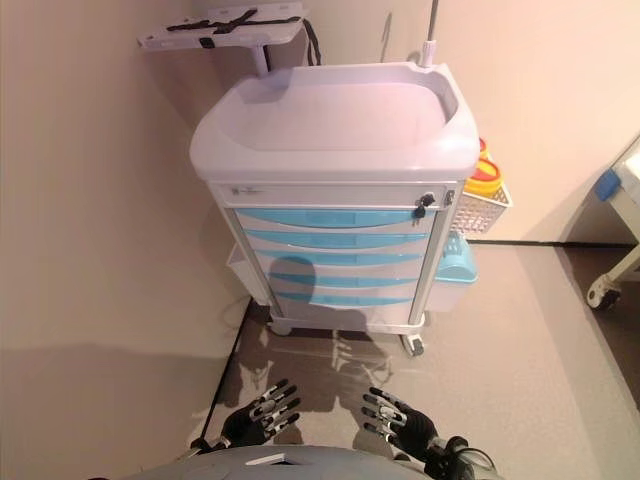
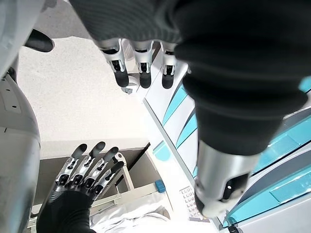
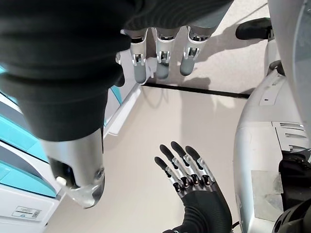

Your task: Open the drawer and pick up the medicine

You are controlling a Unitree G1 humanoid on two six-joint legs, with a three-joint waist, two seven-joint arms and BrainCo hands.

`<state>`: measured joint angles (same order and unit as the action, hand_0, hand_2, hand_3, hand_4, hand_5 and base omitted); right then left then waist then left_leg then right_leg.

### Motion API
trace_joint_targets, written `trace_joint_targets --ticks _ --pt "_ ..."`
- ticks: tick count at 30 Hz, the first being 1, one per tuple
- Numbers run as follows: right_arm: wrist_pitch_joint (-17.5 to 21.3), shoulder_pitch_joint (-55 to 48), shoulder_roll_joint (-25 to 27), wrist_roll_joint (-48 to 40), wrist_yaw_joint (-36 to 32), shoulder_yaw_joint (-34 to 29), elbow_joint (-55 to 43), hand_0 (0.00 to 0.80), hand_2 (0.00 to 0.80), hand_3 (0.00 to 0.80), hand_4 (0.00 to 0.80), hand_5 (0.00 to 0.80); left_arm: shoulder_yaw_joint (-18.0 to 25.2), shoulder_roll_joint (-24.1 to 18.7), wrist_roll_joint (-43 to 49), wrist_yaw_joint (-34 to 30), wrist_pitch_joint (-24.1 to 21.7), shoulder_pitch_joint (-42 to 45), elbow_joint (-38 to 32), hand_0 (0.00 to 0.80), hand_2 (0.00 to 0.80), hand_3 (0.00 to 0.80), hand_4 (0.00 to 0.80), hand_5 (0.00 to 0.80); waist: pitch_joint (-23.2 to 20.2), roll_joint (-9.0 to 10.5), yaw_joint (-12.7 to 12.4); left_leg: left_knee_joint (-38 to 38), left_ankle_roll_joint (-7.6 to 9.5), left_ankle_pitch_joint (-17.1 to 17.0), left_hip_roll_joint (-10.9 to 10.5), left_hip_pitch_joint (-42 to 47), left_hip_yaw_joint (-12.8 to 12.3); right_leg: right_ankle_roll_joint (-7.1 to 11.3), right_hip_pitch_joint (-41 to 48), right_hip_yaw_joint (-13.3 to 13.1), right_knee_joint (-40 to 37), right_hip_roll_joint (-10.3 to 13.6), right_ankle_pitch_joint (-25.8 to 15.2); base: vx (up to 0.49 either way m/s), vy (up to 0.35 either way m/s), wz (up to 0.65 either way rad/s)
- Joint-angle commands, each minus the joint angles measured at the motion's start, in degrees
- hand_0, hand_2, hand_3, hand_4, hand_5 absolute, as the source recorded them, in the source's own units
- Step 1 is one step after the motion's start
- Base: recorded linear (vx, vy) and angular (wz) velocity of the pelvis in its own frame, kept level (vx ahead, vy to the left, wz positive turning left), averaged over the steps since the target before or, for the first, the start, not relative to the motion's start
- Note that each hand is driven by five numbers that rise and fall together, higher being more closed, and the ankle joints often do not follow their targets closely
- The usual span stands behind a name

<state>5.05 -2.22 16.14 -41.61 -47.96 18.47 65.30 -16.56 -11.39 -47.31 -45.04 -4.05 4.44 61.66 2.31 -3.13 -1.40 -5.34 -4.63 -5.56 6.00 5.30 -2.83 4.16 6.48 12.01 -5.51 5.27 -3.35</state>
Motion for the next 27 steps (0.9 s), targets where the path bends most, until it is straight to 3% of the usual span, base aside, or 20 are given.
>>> trace_joint_targets --ticks 1,10,19,27 --pt "0.5 4.4 -3.0 -0.6 -0.5 0.0 2.3 0.000 0.000 0.000 0.000 0.000 -0.6 1.3 -0.9 -1.4 -1.3 -5.8 3.4 0.000 0.000 0.000 0.000 0.000 1.6 2.25 -0.5 0.3 -0.19 4.9 -3.3 0.3 -1.4 3.06 -0.3 1.7 1.7 0.9 1.8 0.000 0.000 0.00" --pt "0.3 5.1 -2.6 -1.0 -0.5 -0.3 1.8 0.000 0.000 0.000 0.000 0.000 -0.2 1.1 -3.7 -1.7 -1.5 -5.7 2.6 0.000 0.000 0.000 0.000 0.000 1.8 2.21 -0.7 0.3 -0.20 4.8 -3.2 0.1 -1.3 3.12 -0.3 1.6 1.6 0.9 1.6 0.000 0.000 0.00" --pt "1.2 5.1 -3.1 -3.1 0.5 -0.2 1.7 0.000 0.000 0.000 0.000 0.000 -0.4 1.4 -4.5 2.1 -7.5 -5.8 2.2 0.000 0.000 0.000 0.000 0.000 1.7 2.19 -1.0 0.3 -0.02 4.8 -3.4 0.1 -0.8 3.01 -0.2 1.7 1.6 0.9 1.7 0.000 0.000 0.00" --pt "2.8 4.7 -3.3 -3.9 0.6 -0.4 1.4 0.000 0.000 0.000 0.000 0.000 -0.2 1.8 -5.6 0.6 -5.9 -5.3 1.9 0.000 0.000 0.000 0.000 0.000 1.8 2.19 -1.0 0.3 -0.02 4.9 -3.5 0.0 -0.6 2.95 -0.2 1.9 1.6 1.0 1.7 0.000 0.000 0.00"
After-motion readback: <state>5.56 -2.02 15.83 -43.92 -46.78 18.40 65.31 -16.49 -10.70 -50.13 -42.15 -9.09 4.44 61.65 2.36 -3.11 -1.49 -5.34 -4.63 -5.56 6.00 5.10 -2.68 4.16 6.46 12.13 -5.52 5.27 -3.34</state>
